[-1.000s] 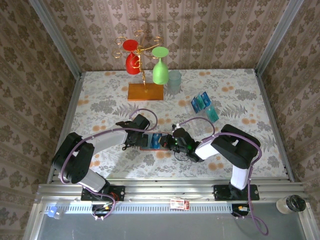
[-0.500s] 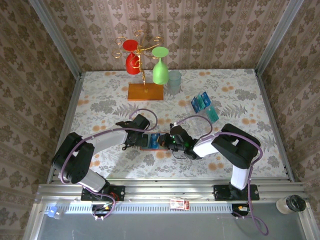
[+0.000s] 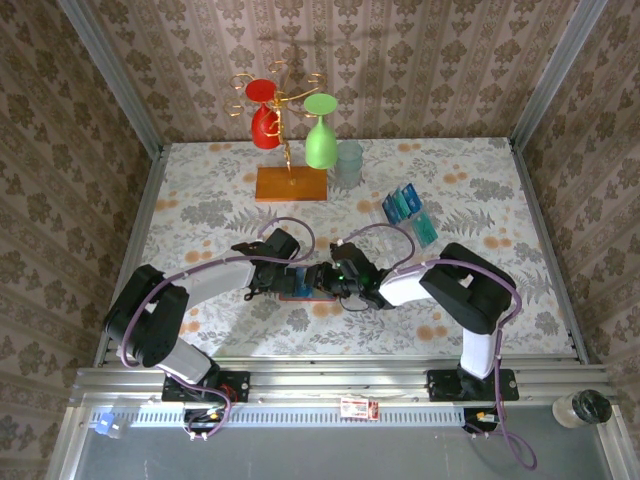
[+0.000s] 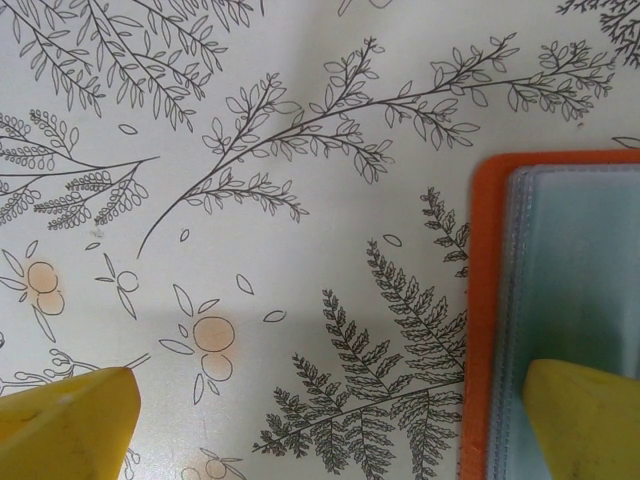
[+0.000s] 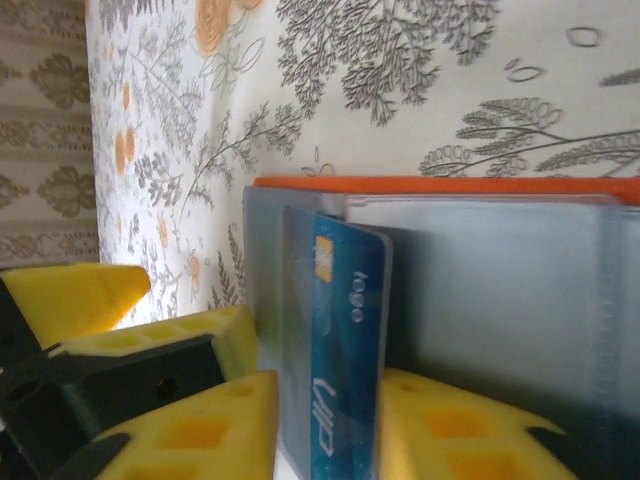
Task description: Put the credit cards into the card holder
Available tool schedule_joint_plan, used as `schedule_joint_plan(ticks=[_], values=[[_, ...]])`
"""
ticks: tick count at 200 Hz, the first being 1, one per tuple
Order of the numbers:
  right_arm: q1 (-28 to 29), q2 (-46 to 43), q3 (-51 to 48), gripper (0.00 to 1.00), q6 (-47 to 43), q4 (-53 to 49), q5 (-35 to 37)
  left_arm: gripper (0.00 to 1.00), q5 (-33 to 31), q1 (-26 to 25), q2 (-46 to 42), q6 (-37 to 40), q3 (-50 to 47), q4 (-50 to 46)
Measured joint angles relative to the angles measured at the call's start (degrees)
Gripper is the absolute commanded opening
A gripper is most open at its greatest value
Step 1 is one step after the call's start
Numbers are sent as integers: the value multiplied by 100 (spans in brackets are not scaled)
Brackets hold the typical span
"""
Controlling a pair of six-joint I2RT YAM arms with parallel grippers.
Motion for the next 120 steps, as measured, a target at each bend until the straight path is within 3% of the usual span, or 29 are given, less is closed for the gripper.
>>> schedule_joint_plan(ticks=[45, 95, 120], values=[[-210, -461, 234, 37, -540, -1377, -116, 100, 17, 20, -181, -52, 0, -61], [-326, -656, 979, 15, -1274, -2892, -127, 100, 42, 299, -601, -157, 0, -98], [-323, -636, 1394, 10, -1628, -3438, -131, 100, 44, 479, -645, -199, -90, -87]])
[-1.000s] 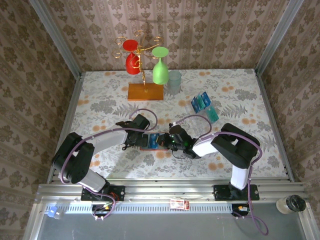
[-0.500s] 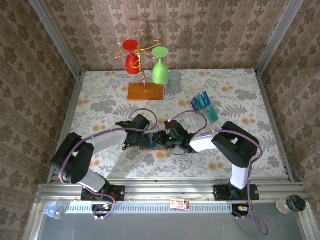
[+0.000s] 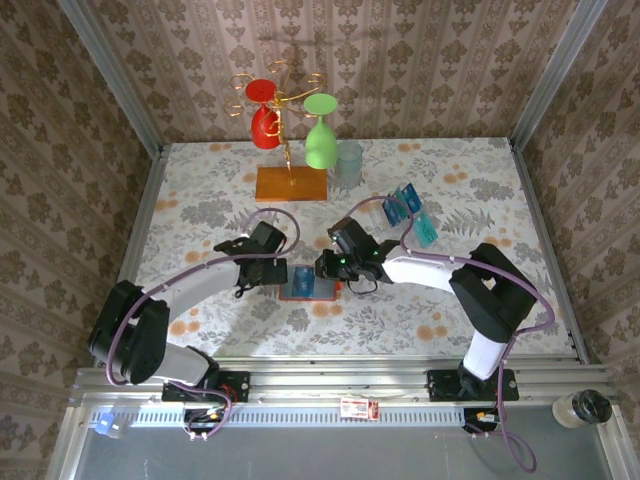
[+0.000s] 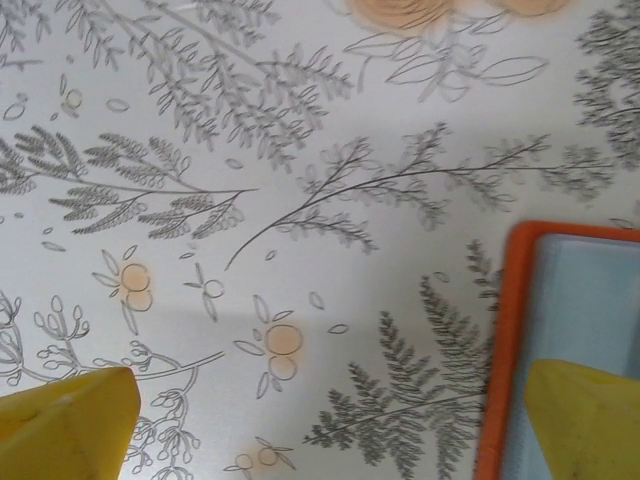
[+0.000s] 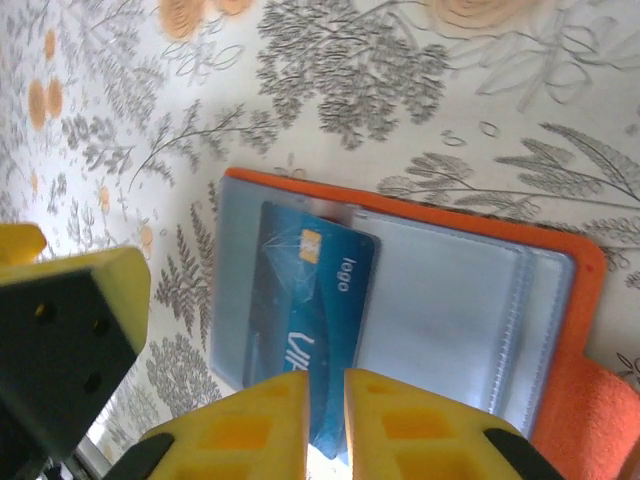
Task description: Put the credit cards into the card holder
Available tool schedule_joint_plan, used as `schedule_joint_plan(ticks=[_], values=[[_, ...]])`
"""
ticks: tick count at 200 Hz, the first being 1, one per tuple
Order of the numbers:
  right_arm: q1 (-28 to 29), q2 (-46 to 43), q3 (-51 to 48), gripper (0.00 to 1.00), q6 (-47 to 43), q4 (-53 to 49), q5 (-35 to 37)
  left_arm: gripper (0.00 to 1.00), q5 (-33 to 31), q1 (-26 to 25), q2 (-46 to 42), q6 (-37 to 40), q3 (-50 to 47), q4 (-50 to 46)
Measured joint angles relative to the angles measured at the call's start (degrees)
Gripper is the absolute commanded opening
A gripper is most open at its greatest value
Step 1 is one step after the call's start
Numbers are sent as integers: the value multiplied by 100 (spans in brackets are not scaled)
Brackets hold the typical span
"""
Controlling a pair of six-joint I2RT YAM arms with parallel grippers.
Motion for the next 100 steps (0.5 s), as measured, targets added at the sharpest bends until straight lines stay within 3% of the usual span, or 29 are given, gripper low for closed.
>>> schedule_joint_plan(ticks=[100], values=[[216, 852, 780, 6, -407, -778, -39, 100, 107, 170, 291, -44, -260, 9]])
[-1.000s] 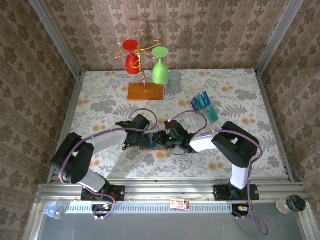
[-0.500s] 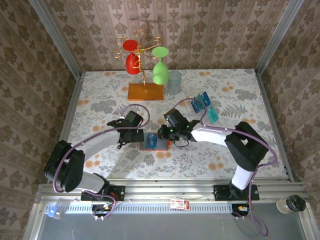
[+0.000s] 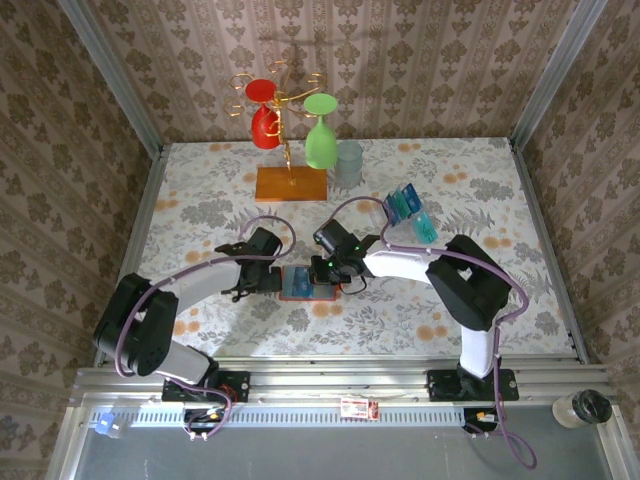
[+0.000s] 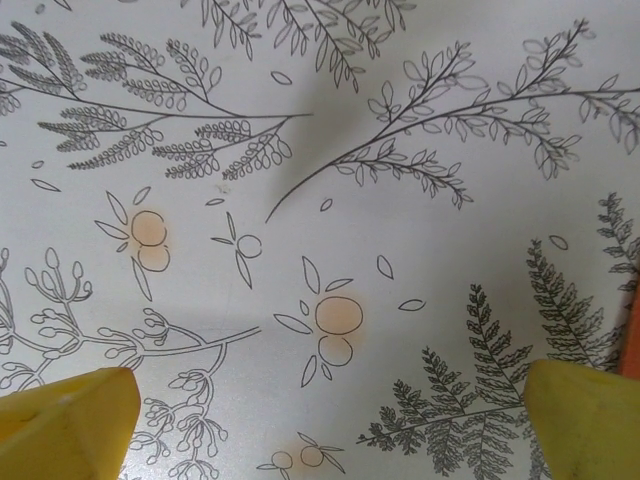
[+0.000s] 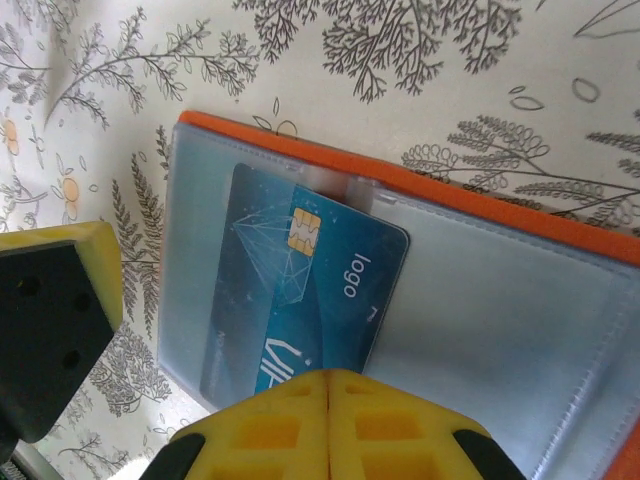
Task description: Put the credit cards into the card holder
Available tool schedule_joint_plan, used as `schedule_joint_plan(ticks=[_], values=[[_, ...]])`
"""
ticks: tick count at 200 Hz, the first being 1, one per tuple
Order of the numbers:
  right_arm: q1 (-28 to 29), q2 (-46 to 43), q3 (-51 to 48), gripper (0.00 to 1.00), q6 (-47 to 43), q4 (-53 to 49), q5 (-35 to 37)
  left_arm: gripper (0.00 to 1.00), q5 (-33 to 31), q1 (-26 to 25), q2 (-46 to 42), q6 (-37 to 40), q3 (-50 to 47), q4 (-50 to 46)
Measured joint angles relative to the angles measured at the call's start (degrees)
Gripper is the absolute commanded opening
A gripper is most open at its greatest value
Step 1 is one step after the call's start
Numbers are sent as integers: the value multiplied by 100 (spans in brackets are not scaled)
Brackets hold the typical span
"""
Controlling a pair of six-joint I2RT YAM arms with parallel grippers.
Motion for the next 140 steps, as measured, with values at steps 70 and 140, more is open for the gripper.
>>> schedule_joint_plan(ticks=[70, 140], values=[[74, 455, 474, 6, -76, -140, -76, 100, 114, 0, 240, 31, 52, 74], [168, 846, 942, 4, -70, -160, -267, 100, 127, 0, 247, 46, 55, 76]])
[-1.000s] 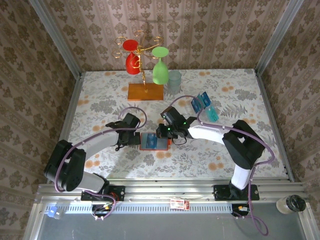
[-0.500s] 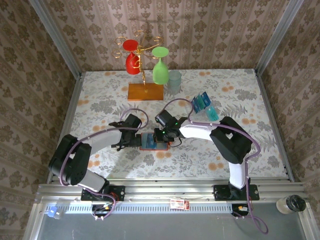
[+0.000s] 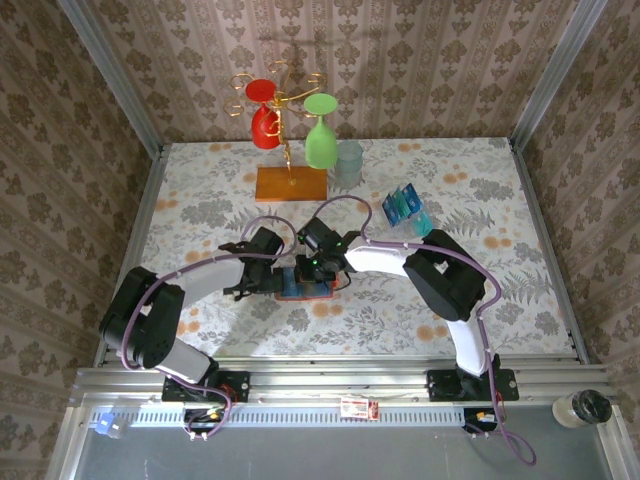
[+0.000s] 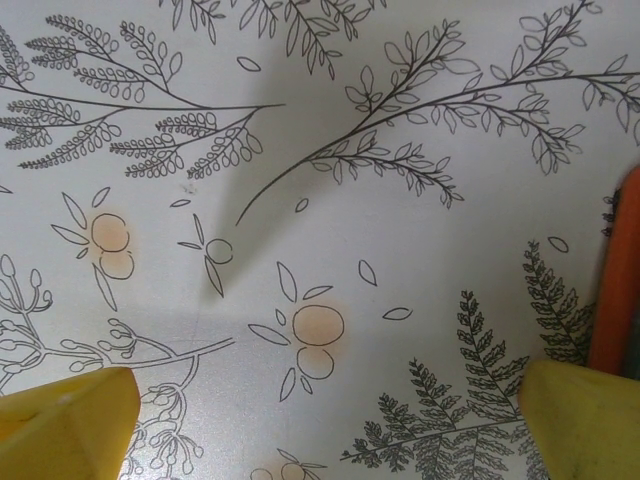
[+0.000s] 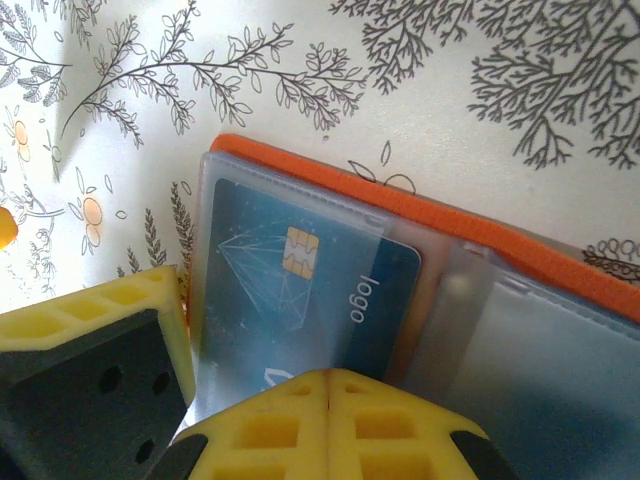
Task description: Put the credit cards into the card holder
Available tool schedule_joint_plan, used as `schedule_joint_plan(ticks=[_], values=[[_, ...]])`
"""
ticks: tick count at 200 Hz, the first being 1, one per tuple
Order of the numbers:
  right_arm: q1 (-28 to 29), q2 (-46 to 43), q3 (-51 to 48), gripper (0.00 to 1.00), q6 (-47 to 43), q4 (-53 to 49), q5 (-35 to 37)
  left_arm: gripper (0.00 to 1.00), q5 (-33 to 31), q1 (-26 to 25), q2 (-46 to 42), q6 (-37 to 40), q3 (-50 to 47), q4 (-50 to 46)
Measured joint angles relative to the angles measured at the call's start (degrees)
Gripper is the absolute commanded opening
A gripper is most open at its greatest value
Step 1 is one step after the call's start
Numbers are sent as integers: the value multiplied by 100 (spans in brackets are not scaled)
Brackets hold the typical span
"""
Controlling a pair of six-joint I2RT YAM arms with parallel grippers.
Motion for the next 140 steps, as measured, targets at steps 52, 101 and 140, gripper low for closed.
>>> schedule_joint_plan(ticks=[52, 101, 140], values=[[0, -116, -28, 5, 11, -66, 13, 100, 22, 0, -72, 0, 0, -24], [-2, -671, -317, 5, 105, -125, 173, 100, 22, 166, -560, 0, 0, -162], [0, -675, -476, 5, 151, -109, 184, 100, 20, 339, -540, 2, 0, -251]])
